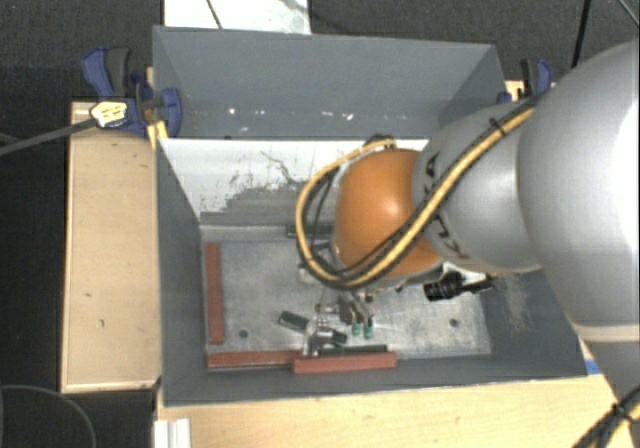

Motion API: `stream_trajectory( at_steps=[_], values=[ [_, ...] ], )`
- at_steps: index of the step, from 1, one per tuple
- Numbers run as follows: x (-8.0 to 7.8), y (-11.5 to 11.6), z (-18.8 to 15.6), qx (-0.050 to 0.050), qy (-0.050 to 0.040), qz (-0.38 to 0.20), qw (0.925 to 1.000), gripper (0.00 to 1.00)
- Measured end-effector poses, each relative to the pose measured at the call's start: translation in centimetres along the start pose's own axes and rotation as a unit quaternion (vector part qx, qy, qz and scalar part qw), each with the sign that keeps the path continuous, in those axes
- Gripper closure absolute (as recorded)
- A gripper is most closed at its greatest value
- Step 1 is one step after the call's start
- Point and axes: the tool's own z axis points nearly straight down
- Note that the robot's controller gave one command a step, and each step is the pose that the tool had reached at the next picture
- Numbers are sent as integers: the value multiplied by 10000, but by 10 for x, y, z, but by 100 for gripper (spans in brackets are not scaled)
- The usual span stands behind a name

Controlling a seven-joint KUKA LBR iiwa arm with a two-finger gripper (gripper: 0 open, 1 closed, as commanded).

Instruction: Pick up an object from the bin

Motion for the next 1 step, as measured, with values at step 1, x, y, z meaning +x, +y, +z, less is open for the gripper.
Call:
stream_trajectory(
  at_steps=[1],
  values=[
    [0, 1, -46, -10, -23, 8, 10000, 0]
  ],
)
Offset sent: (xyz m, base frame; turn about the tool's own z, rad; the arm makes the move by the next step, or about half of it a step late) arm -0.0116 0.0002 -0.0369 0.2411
